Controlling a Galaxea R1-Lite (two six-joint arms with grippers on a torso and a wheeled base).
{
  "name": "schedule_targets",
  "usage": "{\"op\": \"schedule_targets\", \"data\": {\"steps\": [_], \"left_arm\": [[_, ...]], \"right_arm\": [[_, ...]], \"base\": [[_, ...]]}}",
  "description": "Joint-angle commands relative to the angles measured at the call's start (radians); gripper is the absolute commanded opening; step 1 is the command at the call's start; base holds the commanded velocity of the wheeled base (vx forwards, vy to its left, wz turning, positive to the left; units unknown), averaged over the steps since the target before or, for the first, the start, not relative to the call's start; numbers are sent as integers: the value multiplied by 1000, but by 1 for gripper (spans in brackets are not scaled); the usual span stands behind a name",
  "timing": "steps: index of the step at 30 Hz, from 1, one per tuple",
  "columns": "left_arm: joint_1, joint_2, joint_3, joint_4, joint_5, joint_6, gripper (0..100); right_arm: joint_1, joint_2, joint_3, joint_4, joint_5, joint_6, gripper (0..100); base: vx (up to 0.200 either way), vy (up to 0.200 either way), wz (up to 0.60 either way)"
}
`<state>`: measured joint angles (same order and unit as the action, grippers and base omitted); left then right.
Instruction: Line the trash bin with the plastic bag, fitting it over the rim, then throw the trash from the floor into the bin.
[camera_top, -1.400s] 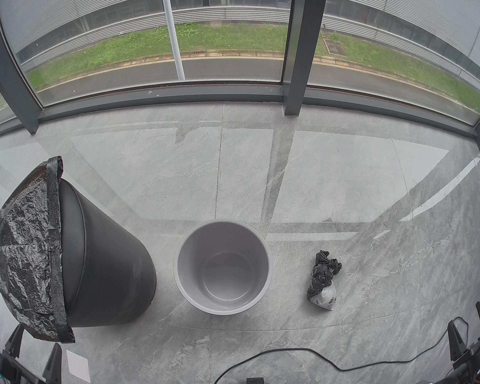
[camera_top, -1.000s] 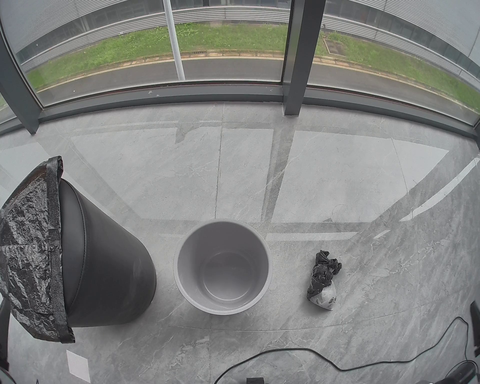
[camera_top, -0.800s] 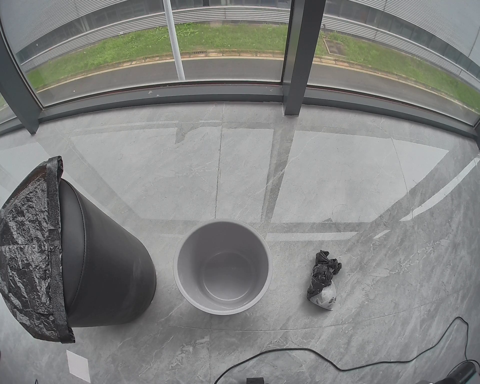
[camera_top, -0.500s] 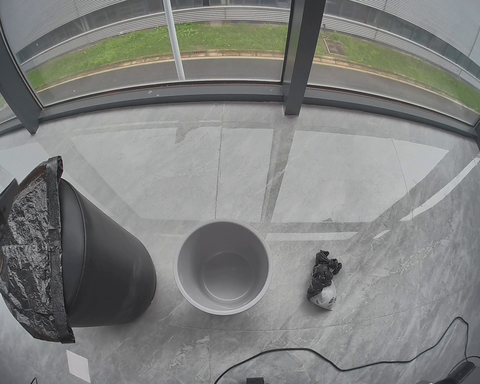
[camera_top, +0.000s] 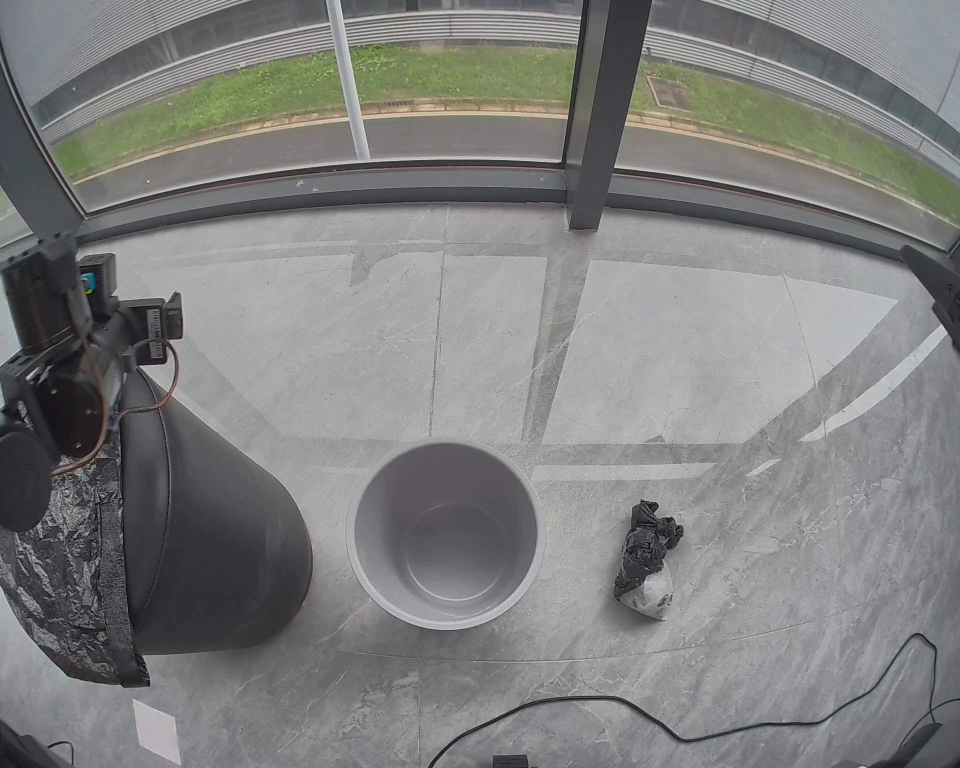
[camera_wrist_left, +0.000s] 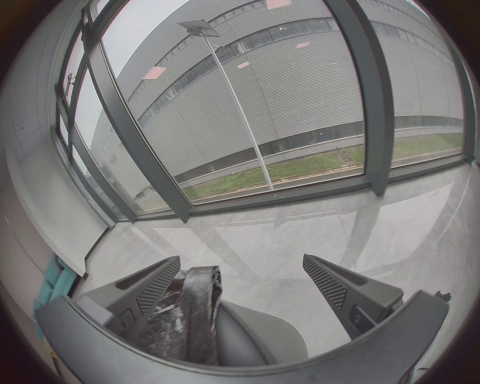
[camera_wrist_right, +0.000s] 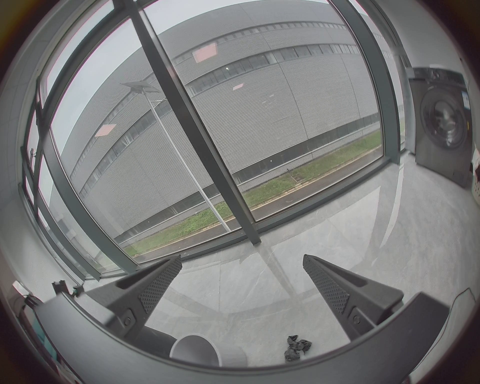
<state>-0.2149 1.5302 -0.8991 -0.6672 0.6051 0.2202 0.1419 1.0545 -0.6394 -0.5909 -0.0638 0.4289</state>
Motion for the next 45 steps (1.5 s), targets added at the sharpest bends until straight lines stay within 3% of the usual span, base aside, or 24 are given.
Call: {"op": "schedule_targets", "data": {"steps": [1, 10, 16, 24, 36, 41, 45], "left_arm": [[11, 209, -109, -46, 64, 24, 100], [9, 94, -75, -46, 94, 8, 100], [5, -39, 26, -43, 130, 2, 100], [31, -61, 147, -48, 142, -1, 100], [48, -16, 114, -48, 143, -4, 100], [109, 39, 65, -48, 145, -4, 100], [114, 33, 74, -55, 148, -13, 100]], "right_arm": [[31, 144, -10, -50, -1, 40, 100], [31, 150, -3, -50, -1, 39, 100], [31, 151, -2, -50, -1, 39, 100], [33, 150, 9, -50, 1, 44, 100], [33, 153, 15, -50, 2, 45, 100], [33, 151, 18, -50, 2, 47, 100], [33, 154, 23, -52, 2, 47, 100]], "base": [[0, 0, 0], [0, 0, 0], [0, 0, 0], [0, 0, 0], [0, 0, 0], [0, 0, 0], [0, 0, 0]]}}
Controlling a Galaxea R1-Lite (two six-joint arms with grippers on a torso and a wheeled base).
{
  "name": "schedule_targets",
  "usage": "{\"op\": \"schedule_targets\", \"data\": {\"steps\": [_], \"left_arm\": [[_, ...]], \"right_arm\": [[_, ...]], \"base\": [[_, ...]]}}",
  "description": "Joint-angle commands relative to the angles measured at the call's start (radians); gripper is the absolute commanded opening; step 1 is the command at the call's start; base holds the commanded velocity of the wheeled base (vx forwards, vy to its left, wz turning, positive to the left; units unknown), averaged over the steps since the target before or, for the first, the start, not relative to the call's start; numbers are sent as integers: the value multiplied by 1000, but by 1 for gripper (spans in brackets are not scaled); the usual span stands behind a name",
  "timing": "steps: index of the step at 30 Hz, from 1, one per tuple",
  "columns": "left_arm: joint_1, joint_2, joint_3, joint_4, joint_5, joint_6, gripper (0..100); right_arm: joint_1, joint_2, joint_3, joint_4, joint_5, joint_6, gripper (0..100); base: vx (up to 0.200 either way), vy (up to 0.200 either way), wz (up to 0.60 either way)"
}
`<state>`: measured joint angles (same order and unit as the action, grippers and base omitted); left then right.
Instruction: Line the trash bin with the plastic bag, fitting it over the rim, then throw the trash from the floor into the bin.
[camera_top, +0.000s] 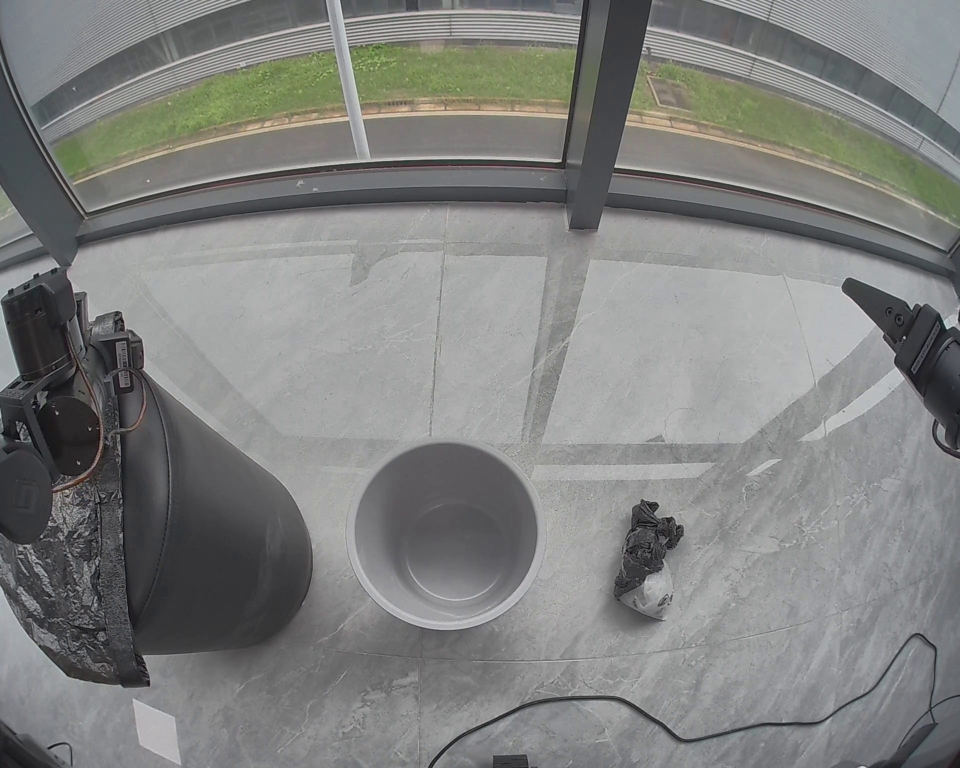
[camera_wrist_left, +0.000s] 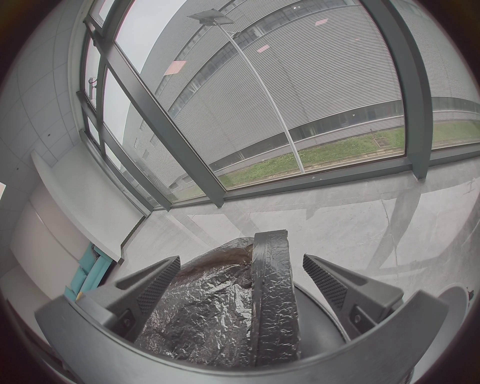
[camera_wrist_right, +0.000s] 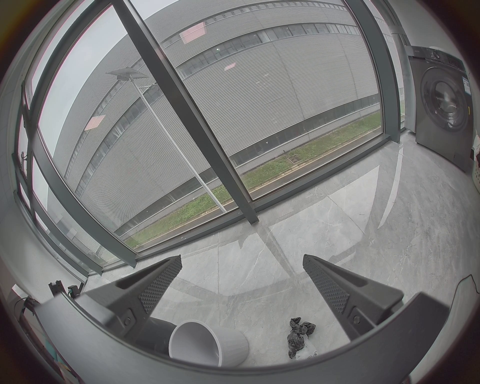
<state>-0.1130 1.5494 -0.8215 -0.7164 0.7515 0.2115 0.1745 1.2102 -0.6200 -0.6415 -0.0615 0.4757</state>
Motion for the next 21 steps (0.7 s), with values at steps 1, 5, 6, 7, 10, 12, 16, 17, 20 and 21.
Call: {"op": "schedule_targets", "data": {"steps": [1, 5, 6, 7, 10, 12, 16, 17, 20, 21], "left_arm": [[12, 14, -4, -6, 2, -4, 100], [12, 6, 5, -38, 11, -3, 100], [12, 6, 5, -40, 12, -3, 100], [12, 8, 7, -40, 12, -4, 100], [10, 6, 13, -46, 16, -7, 100], [10, 6, 21, -60, 16, -6, 100], [10, 6, 39, -78, 16, -3, 100], [10, 6, 39, -78, 16, -3, 100], [13, -8, 73, -83, 16, -3, 100], [12, -12, 76, -83, 16, -1, 100]], "right_arm": [[0, -1, 3, -1, 0, 0, 100], [0, 12, 5, -3, 0, 0, 100], [0, 14, 3, -3, 0, 0, 100], [0, 12, 3, -3, 0, 0, 100], [0, 14, 5, -3, 0, 0, 100], [0, 15, 5, -3, 0, 0, 100], [0, 26, 5, -3, 0, 0, 100], [0, 26, 5, -3, 0, 0, 100], [0, 34, 6, -3, 0, 0, 100], [0, 35, 6, -3, 0, 1, 100]], "base": [[0, 0, 0], [0, 0, 0], [0, 0, 0], [0, 0, 0], [0, 0, 0], [0, 0, 0], [0, 0, 0], [0, 0, 0], [0, 0, 0], [0, 0, 0]]}}
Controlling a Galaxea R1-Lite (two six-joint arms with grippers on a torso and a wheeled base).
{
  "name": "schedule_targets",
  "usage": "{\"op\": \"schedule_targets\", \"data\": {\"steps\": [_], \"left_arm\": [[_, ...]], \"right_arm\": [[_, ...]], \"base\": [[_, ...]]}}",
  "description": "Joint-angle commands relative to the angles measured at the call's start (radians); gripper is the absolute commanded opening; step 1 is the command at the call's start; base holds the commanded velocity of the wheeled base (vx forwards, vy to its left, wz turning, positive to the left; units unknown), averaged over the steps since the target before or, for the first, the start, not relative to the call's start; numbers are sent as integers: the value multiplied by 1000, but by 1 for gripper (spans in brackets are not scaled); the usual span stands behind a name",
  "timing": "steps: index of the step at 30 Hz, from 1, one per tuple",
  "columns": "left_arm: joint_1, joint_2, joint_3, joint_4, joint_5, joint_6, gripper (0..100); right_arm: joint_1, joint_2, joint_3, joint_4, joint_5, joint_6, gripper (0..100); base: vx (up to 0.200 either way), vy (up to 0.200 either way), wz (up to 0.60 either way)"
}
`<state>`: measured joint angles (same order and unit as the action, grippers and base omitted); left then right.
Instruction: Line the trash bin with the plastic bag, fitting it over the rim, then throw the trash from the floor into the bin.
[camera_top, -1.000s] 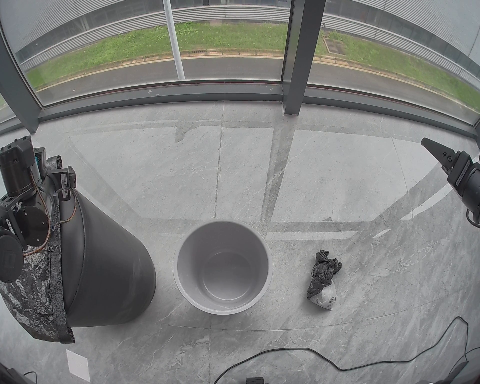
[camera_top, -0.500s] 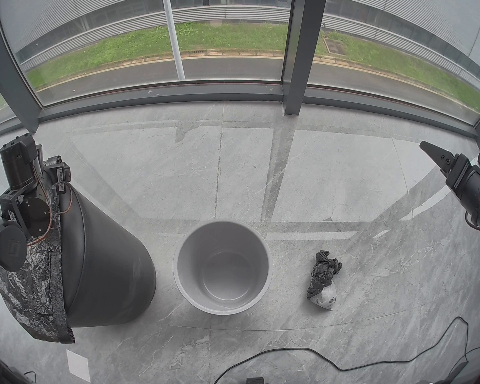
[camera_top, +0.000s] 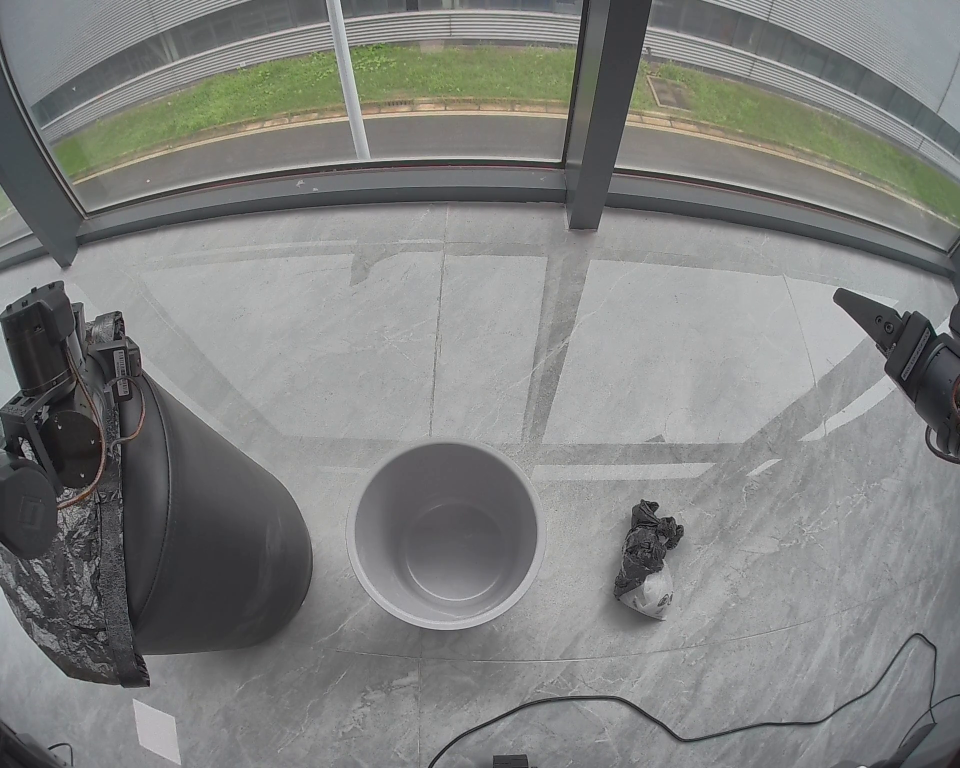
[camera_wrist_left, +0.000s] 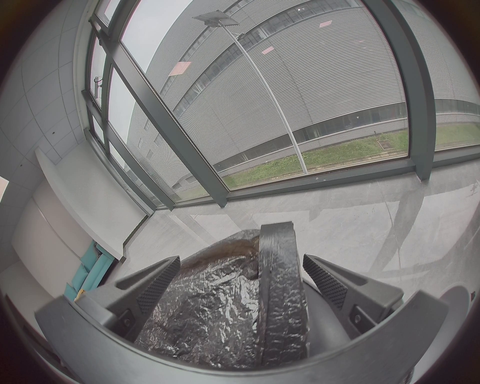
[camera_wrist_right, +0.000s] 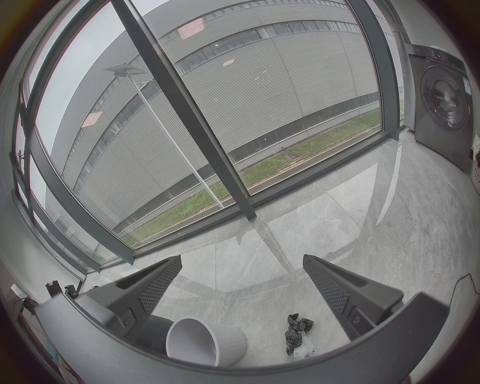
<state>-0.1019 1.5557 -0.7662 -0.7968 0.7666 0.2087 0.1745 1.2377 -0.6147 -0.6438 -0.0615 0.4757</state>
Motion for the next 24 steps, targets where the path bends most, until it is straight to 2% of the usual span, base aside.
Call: {"op": "schedule_targets", "data": {"steps": [1, 10, 17, 24], "left_arm": [[1, -22, 25, -2, 0, 1, 100], [18, -6, 4, -2, 0, 1, 100], [60, 23, -7, -2, 0, 4, 100], [60, 21, -13, -4, 0, 3, 100]], "right_arm": [[0, 8, 1, 0, 0, 0, 100], [-1, 20, 1, 0, 0, 0, 100], [-1, 25, 1, 0, 0, 1, 100], [-1, 26, 7, -2, 0, 1, 100]], "base": [[0, 0, 0], [0, 0, 0], [0, 0, 0], [0, 0, 0]]}}
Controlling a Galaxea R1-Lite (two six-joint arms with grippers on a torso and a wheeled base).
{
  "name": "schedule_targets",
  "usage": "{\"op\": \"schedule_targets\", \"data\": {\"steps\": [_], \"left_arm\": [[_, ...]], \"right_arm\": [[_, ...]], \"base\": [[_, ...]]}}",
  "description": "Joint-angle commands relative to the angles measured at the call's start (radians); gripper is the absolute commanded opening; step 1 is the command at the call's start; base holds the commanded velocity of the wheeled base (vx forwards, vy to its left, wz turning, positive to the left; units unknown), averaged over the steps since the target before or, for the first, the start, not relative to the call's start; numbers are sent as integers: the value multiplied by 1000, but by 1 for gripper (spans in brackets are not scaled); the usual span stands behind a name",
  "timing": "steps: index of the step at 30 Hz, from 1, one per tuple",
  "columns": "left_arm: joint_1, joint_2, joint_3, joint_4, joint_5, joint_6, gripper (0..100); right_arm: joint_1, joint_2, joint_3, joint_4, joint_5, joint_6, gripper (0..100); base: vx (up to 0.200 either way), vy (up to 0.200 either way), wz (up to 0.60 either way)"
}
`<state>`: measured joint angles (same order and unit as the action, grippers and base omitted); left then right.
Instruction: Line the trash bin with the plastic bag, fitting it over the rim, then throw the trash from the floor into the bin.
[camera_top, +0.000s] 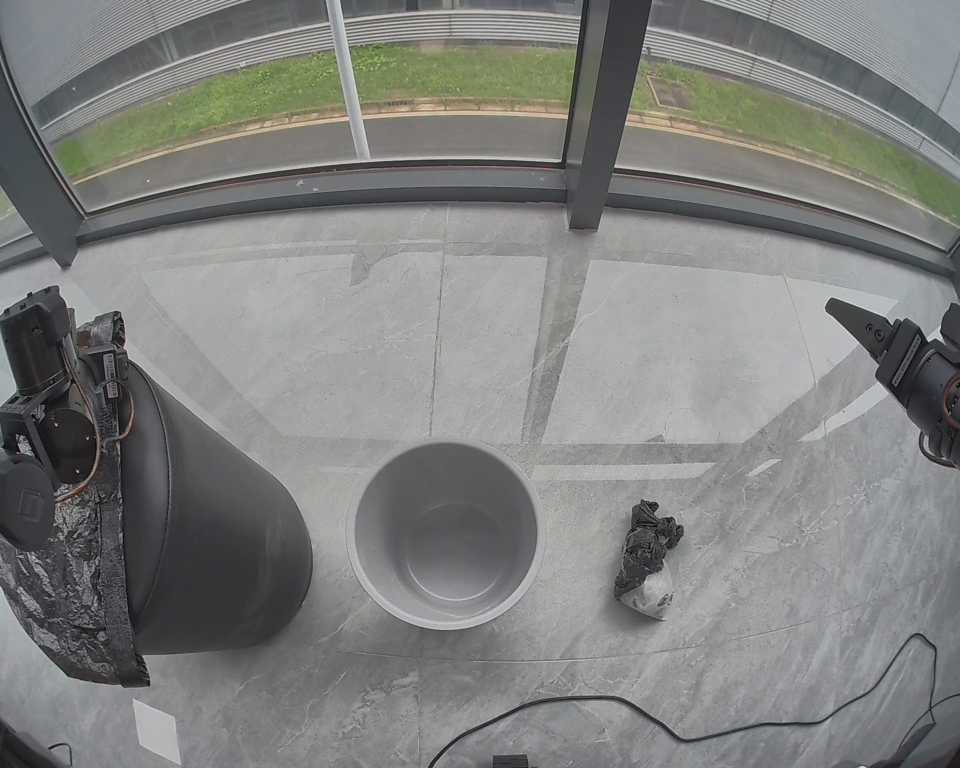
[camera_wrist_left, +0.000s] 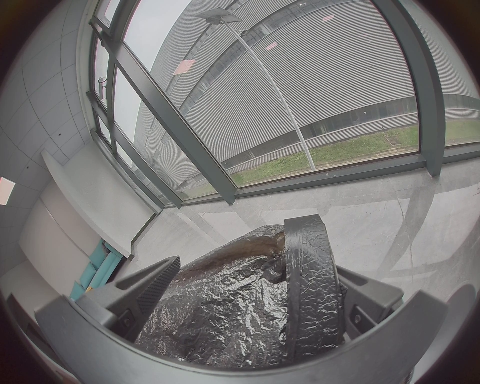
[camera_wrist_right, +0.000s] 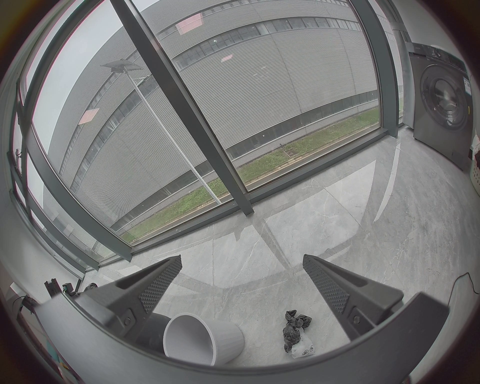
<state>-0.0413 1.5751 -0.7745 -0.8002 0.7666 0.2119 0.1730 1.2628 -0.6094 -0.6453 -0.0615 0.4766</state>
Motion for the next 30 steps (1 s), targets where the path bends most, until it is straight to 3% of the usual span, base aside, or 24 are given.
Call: {"op": "schedule_targets", "data": {"steps": [1, 2, 22, 25, 30], "left_arm": [[0, 2, -6, -1, 0, 0, 100], [0, 2, -9, -1, 0, 0, 0], [-8, 13, -26, -34, -18, -19, 0], [-69, -10, -95, -59, -93, -197, 0], [-201, -83, -152, 53, -119, -359, 0]], "right_arm": [[0, 1, 2, 0, 0, 0, 100], [0, 3, 2, 0, 0, -1, 100], [0, -6, 2, 0, 0, -1, 100], [3, -13, 3, -2, 0, -3, 100], [46, -40, 19, 0, 0, -7, 100]], "base": [[0, 0, 0], [0, 0, 0], [0, 0, 0], [0, 0, 0], [0, 0, 0]]}}
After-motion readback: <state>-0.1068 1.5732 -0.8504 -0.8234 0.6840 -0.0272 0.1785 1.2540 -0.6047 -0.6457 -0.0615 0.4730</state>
